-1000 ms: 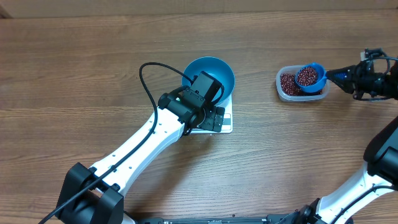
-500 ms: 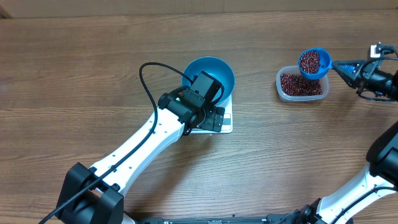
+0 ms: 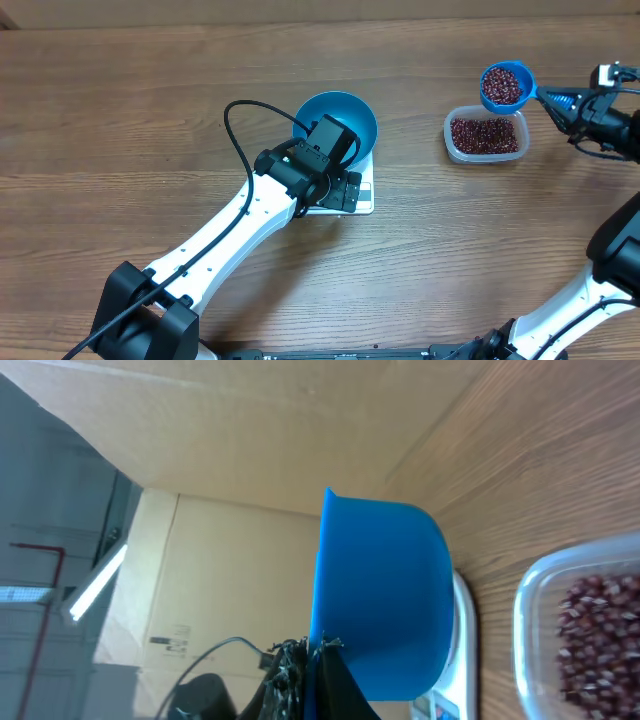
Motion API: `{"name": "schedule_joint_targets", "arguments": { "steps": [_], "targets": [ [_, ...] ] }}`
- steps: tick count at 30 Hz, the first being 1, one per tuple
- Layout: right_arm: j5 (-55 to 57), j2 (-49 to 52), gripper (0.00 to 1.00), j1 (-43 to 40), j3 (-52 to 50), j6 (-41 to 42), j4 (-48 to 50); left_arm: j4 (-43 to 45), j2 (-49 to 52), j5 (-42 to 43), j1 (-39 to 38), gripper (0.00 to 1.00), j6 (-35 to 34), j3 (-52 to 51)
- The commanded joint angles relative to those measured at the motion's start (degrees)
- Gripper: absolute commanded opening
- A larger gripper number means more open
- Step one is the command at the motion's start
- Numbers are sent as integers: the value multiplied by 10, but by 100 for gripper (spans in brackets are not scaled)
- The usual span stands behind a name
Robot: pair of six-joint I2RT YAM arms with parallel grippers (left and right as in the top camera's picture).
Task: Scoop item into bowl and weigh 150g on scale
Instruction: 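Lift the bean-filled blue scoop up out of the tub, then swing the right gripper's scoop over the teal bowl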
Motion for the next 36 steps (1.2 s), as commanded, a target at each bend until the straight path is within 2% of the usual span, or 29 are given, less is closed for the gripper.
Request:
{"name": "schedule_joint_targets", "arguments": {
  "steps": [1,4,8,14,21,31,36],
  "targets": [
    [-39,5,4,27,21,35,-2,2,6,1,-2,100,5,-2],
    [-17,3,4,51,48,59,-3,2,6,1,-2,100,5,-2],
    [90,-7,4,101,117,129,-3,2,6,1,-2,100,5,-2],
    [120,-17,4,161,223,184,-3,2,6,1,-2,100,5,-2],
    [186,-19,4,243,276,185,-3,2,6,1,-2,99,5,-2],
    [376,-19,4,359,276,180,0,2,6,1,-2,100,5,-2],
    [447,-19,4,416,276,96,-1,2,6,1,-2,100,5,-2]
  ]
}}
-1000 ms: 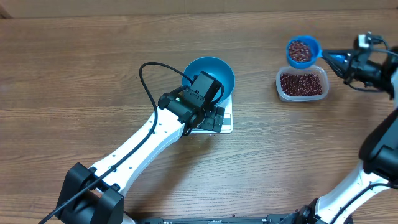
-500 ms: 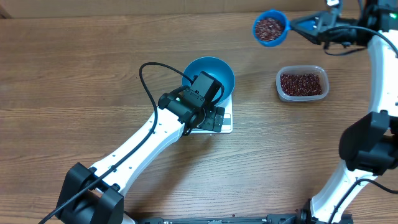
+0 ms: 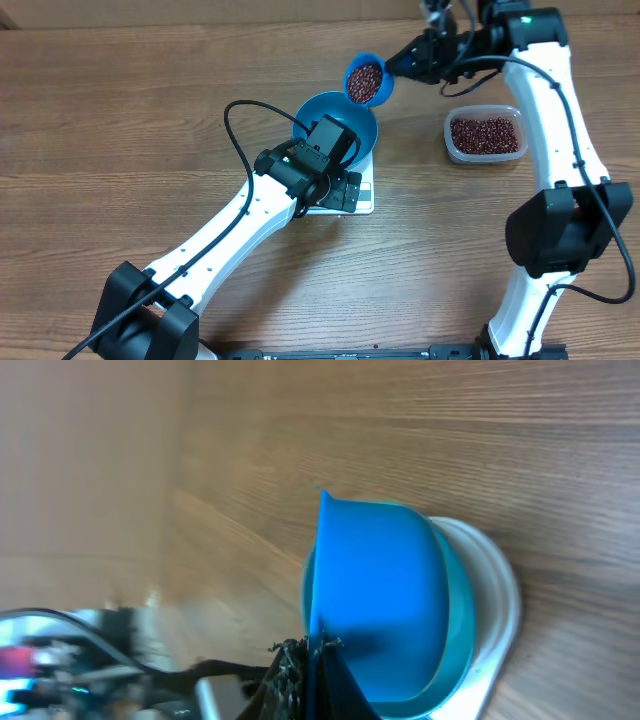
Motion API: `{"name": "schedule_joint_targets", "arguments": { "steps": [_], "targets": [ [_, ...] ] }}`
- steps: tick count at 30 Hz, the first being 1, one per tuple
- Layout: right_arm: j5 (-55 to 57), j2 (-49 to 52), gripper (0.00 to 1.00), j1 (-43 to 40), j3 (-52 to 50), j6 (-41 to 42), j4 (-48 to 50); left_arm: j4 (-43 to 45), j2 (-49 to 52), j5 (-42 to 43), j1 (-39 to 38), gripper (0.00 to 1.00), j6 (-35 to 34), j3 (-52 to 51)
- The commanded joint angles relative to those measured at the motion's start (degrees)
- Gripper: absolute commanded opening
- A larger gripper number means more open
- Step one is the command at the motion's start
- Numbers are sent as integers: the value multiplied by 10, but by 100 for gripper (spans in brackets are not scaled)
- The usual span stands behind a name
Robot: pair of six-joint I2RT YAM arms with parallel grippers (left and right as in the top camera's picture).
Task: Scoop item into bowl and weigh 150g on scale
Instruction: 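Swing the right gripper's scoop over the teal bowl, then tilt the blue scoop to pour beans into the teal bowl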
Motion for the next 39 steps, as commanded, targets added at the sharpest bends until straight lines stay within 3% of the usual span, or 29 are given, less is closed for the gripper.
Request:
{"name": "schedule_joint_targets", "arguments": {
  "steps": [1,16,21,39],
  "targets": [
    [70,-20,4,33,14,-68,5,2,6,1,-2,100,5,-2],
    [246,-30,4,114,14,-182,7,2,6,1,-2,100,5,-2],
    [259,-49,4,137,14,-236,10,2,6,1,-2,99,5,-2],
    [322,-94,4,151,14,-295,34,2,6,1,-2,99,5,-2]
  ]
}}
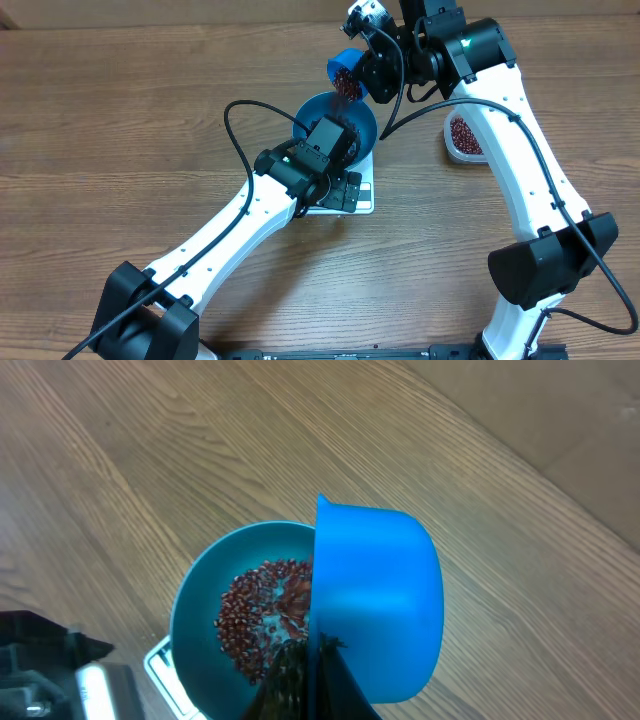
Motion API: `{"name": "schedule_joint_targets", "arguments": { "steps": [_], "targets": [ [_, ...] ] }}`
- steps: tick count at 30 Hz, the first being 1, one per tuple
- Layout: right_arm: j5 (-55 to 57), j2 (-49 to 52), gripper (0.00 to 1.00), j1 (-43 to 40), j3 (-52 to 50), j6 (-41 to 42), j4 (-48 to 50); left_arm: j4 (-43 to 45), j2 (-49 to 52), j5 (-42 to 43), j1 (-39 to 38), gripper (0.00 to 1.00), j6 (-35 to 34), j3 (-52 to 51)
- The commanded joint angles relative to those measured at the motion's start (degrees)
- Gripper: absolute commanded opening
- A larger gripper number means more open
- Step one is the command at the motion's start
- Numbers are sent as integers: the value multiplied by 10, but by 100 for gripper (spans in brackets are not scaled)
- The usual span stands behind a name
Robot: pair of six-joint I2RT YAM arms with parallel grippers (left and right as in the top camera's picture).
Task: Scoop item into bowl and weigh 150g on scale
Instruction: 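Tilt the blue scoop to pour beans into the teal bowl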
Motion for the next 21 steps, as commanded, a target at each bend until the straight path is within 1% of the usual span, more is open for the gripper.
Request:
{"name": "schedule_joint_targets", "arguments": {
  "steps": [1,6,10,12,18,21],
  "targets": [
    [28,-25,4,2,14,-21,6,2,6,1,-2,99,5,-2],
    [49,-25,4,16,14,-55,7,2,6,1,-2,99,5,-2],
    [130,-26,4,38,14,-64,11,2,6,1,-2,100,5,-2],
    [146,-26,4,44,14,-73,10,2,6,1,-2,100,5,-2],
    [145,-26,4,45,14,-76,12,2,6,1,-2,99,5,-2],
    [121,-26,4,45,14,-76,10,2,6,1,-2,100,5,-2]
  ]
}}
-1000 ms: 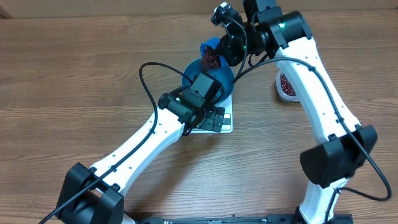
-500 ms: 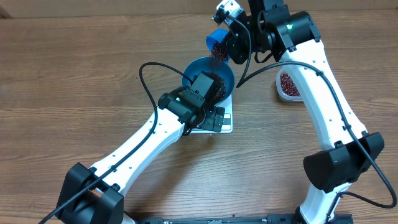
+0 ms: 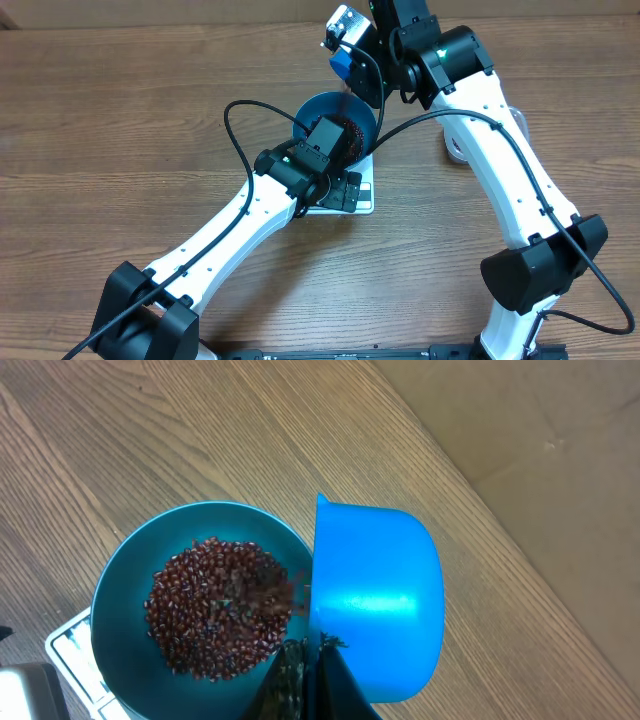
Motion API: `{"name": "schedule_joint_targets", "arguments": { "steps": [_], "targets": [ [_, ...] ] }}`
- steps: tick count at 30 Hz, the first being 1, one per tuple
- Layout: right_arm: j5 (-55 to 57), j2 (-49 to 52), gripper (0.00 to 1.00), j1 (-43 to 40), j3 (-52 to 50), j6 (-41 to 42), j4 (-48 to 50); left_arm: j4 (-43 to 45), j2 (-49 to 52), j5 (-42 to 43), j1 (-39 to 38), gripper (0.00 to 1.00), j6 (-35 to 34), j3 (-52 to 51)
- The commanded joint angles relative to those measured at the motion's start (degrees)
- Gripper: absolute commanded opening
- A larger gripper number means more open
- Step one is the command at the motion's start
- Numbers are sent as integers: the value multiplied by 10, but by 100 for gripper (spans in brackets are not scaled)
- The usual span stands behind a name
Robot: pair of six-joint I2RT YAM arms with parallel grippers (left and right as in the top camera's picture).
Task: Scoop item into bowl and weigh 150g on scale
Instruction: 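Tilt the blue scoop to pour beans into the teal bowl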
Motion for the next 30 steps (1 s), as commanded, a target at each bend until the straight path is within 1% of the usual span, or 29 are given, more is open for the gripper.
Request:
{"name": "schedule_joint_targets", "arguments": {
  "steps": [1,13,20,26,30],
  "targets": [
    [-17,-25,4,-2,14,-5,1,2,6,1,-2,100,5,-2],
    [-26,-25,4,-4,14,0,-19,2,6,1,-2,100,5,-2],
    [-101,-25,4,-21,14,20,-33,2,6,1,-2,100,5,-2],
    [-101,-25,4,-40,14,68,-35,2,6,1,-2,100,5,-2],
    [-103,-25,4,-64,14,128,-35,2,6,1,-2,100,5,-2]
  ]
}}
